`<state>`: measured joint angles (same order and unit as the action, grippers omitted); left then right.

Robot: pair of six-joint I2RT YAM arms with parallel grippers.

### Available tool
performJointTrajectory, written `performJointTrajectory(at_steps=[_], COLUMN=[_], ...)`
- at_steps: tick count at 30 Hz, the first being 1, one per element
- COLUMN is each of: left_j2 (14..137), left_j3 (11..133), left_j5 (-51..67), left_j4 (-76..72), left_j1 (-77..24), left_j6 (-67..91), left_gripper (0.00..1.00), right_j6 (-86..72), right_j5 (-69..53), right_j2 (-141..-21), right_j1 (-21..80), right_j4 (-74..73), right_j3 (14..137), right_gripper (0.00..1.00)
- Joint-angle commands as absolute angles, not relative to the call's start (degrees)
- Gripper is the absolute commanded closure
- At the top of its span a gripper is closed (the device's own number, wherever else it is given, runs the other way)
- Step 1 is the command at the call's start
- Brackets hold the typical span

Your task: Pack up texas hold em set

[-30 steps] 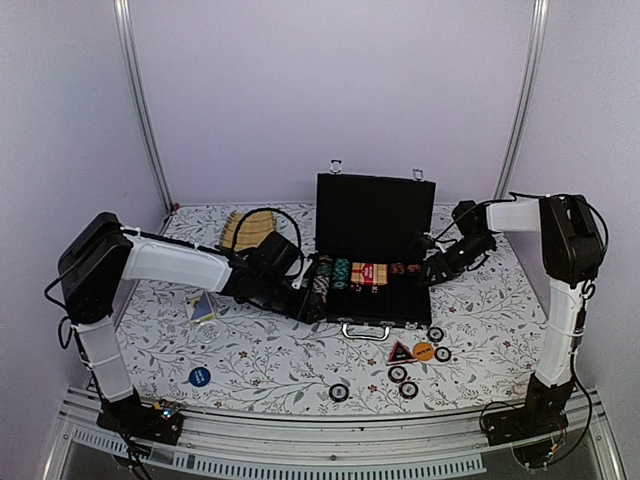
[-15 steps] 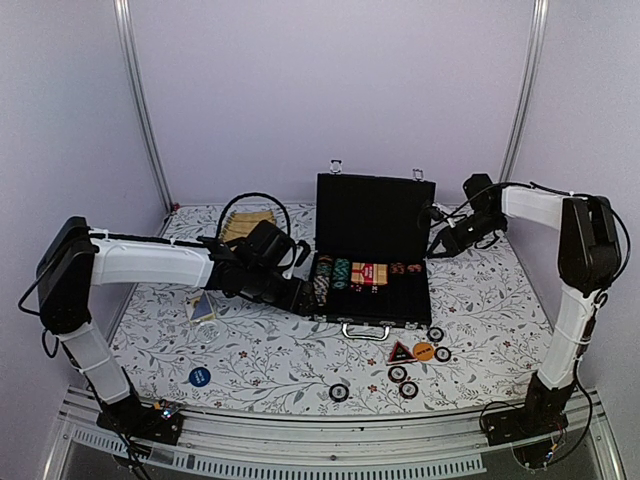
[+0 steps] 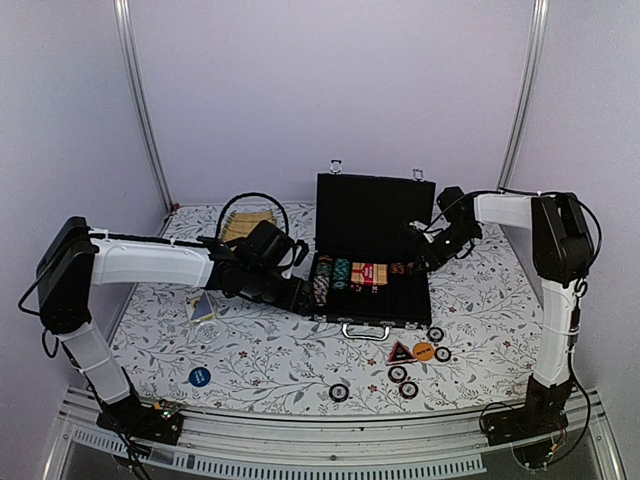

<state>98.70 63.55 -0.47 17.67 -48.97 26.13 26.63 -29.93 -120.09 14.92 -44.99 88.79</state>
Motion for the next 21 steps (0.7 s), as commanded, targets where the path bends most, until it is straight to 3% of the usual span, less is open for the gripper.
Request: performJointTrajectory(at_steps=[1, 9, 15, 18, 21], left_j2=[97.5, 97.4, 97.9, 101.6, 106.2], left_j3=[63.0, 63.1, 67.8, 72.0, 76.3], left_j5=[-0.7, -0.1, -3.5, -7.9, -14.4], left_j4=[17.4, 18.0, 25.1, 30.8, 35.9], left_j1=[-49.5, -49.6, -49.9, -50.9, -52.9], left_j6=[26.5, 25.7, 18.2, 12.6, 9.1], left_gripper=[0.27, 0.28, 0.33, 0.34, 0.30], right_j6=[25.4, 25.1, 28.4, 29.9, 30.1], right_j5=[-27.2, -28.8, -35.6, -38.5, -40.1], right_j2=[-122.7, -123.3, -116.4, -111.6, -106.1], right_j1=[14.8, 14.8, 14.9, 14.8, 14.8], right_j4=[-44.3, -45.2, -47.6, -48.5, -46.6], right_j3=[92.8, 94.6, 90.0, 86.4, 80.3], right_gripper=[0.97, 0.97, 0.96, 0.90, 0.73])
